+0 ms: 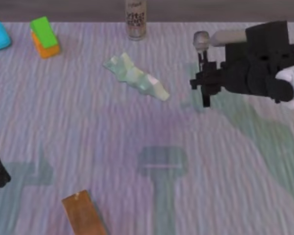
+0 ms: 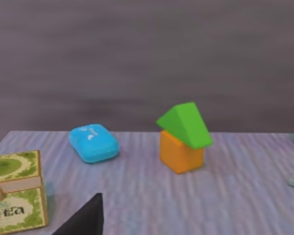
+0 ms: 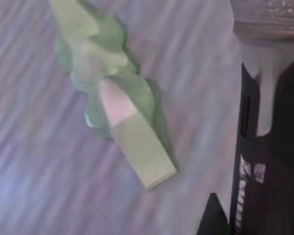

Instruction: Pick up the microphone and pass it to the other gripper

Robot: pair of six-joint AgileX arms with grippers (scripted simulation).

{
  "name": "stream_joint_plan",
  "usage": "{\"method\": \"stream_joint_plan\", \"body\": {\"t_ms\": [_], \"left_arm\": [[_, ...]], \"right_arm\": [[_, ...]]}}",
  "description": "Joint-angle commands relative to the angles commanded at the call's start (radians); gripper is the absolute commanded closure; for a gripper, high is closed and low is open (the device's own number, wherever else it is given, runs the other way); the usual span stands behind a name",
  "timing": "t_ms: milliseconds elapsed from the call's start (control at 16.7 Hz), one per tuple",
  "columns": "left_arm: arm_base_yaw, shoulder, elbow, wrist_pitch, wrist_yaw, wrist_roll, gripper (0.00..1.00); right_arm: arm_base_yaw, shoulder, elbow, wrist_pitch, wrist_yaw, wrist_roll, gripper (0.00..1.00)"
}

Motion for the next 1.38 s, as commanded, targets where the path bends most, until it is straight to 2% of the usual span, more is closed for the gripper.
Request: {"method": "stream_joint_plan", "body": {"t_ms": [360,540,660,900,1020,1140,1380], "left_arm": [[0.0,0.0,0.0,0.0,0.0,0.0,0.0],[0.0,0.0,0.0,0.0,0.0,0.0,0.0],[0.0,0.0,0.0,0.0,0.0,0.0,0.0],[0.0,0.0,0.0,0.0,0.0,0.0,0.0],[0.0,0.0,0.0,0.0,0.0,0.0,0.0],[0.0,0.0,0.0,0.0,0.0,0.0,0.0],[0.0,0.0,0.0,0.0,0.0,0.0,0.0]], "right_arm": [[-0.007,-0.135,-0.141,0.491,-0.146,-0.112,1.0],[-0.011,-0.194,-0.181,0.618,-0.19,-0.15,1.0],[-0.012,-0.21,-0.19,0.65,-0.202,-0.161,1.0],[-0.007,-0.206,-0.185,0.648,-0.201,-0.159,1.0],[0.009,-0.217,-0.189,0.643,-0.188,-0.158,1.0],[0.057,-0.251,-0.2,0.628,-0.143,-0.155,1.0],[0.187,-0.345,-0.232,0.586,-0.016,-0.146,1.0]]}}
